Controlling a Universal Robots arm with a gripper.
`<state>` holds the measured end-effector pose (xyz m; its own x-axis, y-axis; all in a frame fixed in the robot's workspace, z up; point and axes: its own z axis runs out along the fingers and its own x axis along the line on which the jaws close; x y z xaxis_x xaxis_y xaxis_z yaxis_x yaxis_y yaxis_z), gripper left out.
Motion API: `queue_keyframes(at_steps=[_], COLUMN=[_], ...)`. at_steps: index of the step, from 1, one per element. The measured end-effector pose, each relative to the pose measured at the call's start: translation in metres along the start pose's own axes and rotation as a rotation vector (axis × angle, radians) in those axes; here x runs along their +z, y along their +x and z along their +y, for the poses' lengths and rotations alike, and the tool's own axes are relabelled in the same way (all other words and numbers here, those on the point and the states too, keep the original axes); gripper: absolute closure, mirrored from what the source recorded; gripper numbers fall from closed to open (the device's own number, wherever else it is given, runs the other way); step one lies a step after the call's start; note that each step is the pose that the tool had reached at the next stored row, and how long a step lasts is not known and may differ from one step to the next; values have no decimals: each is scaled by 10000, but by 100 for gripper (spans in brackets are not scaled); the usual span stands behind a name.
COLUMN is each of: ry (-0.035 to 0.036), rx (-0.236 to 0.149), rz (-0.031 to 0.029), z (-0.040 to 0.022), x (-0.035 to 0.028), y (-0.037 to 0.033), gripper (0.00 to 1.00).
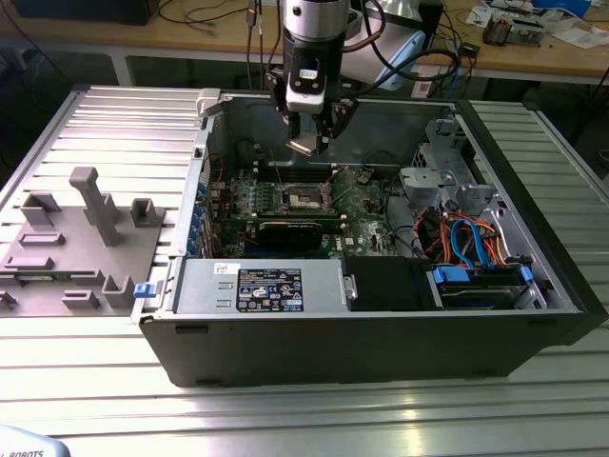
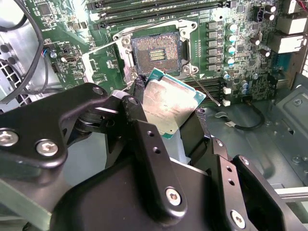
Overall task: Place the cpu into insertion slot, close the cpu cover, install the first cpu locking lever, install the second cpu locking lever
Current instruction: 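Place the cpu into insertion slot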
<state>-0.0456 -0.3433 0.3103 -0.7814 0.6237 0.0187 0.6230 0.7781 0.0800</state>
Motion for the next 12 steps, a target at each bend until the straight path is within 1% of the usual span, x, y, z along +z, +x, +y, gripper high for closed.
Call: queue_keyframes(at_steps=[12], ry=[-5], rx=[267], rz=[-22], z=[0], x=[0], y=[0], gripper=[46])
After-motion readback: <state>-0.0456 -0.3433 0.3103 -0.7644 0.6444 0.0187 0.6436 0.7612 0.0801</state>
